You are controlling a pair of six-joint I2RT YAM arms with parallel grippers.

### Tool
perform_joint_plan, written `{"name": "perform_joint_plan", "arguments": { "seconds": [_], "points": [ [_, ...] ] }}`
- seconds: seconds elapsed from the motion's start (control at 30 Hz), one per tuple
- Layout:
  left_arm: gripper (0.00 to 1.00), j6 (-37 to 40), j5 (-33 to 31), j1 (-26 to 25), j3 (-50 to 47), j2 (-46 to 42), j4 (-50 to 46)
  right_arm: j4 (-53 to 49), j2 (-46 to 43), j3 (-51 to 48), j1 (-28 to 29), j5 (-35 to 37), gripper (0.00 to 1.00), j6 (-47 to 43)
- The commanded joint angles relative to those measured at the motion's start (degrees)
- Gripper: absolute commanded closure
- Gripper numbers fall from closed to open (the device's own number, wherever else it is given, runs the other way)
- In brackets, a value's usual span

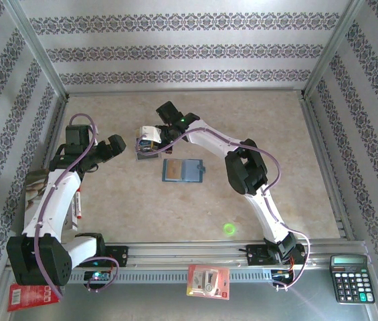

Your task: Take the credit cards out of the card holder

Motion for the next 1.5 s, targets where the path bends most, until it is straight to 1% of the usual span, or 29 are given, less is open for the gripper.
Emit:
{"name": "perform_joint_plan", "arguments": {
  "seconds": [0.0,0.07,0.1,0.23,0.33,0.43,0.53,0.63,0.77,0.87,0.9,0.97,1.07,1.13,1.17,1.23,1.33,1.4,1.47],
  "points": [
    [0.0,1.7,0.2,1.0,-0.4,0.4,-1.8,-1.6,1.4,2.5,-0.7,0.7,1.0,-2.4],
    [0.0,1.8,0.3,1.0,-0.4,0.5,-1.8,-2.4,1.8,3.2,-0.7,0.8,1.0,-2.5],
    [0.0,1.7,0.3,1.0,-0.4,0.6,-1.8,-3.0,2.0,3.6,-0.7,0.8,0.98,-2.5],
    [0.0,1.6,0.3,1.0,-0.4,0.7,-1.8,-3.4,2.1,4.2,-0.7,1.7,0.81,-0.6],
    [0.0,1.6,0.5,1.0,-0.5,0.7,-1.8,-2.9,1.2,4.8,-0.9,2.8,0.73,2.3],
    [0.0,1.6,0.5,1.0,-0.4,0.7,-1.9,-1.1,-0.7,4.2,-1.3,3.5,0.71,6.8],
    [0.0,1.6,0.8,1.0,-0.4,0.5,-1.8,1.1,-3.9,1.3,-1.9,2.9,0.69,12.2],
    [0.0,1.5,0.9,1.0,-0.6,0.5,-1.7,5.9,-8.8,-4.5,-2.1,4.9,0.67,20.1],
    [0.0,1.3,1.6,1.0,-1.0,0.5,-1.2,10.3,-16.2,-14.0,-2.0,10.4,0.58,35.1],
    [0.0,1.2,2.2,1.0,-1.0,0.4,-0.9,13.0,-21.8,-22.8,-2.3,9.8,0.53,47.7],
    [0.0,1.0,2.4,1.0,-1.1,0.3,-0.7,13.2,-23.3,-24.9,-2.2,10.2,0.51,50.6],
    [0.0,0.8,2.9,1.0,-1.2,0.3,-0.3,13.4,-26.2,-30.1,-2.2,12.1,0.51,57.4],
    [0.0,0.8,4.7,1.0,-1.4,0.5,0.4,15.0,-29.9,-37.9,-1.6,16.8,0.51,67.5],
    [0.0,0.7,5.5,1.0,-1.4,0.8,0.9,16.1,-31.4,-42.1,-1.0,17.0,0.5,72.9],
    [0.0,0.6,5.8,1.0,-1.4,1.0,1.1,16.6,-31.9,-44.0,-0.7,16.5,0.47,75.1],
    [0.0,0.4,6.0,1.0,-1.4,1.4,1.4,16.5,-32.1,-45.4,0.4,15.8,0.46,78.0],
    [0.0,-0.1,6.6,1.0,-1.5,2.0,2.1,14.9,-30.8,-45.6,2.4,17.9,0.41,82.0],
    [0.0,-0.3,7.0,1.0,-1.7,2.2,2.5,14.1,-29.3,-45.0,3.5,19.3,0.4,83.9],
    [0.0,-0.4,7.2,1.0,-1.6,2.5,2.5,12.0,-27.4,-43.4,4.6,22.2,0.4,85.2]
  ]
}}
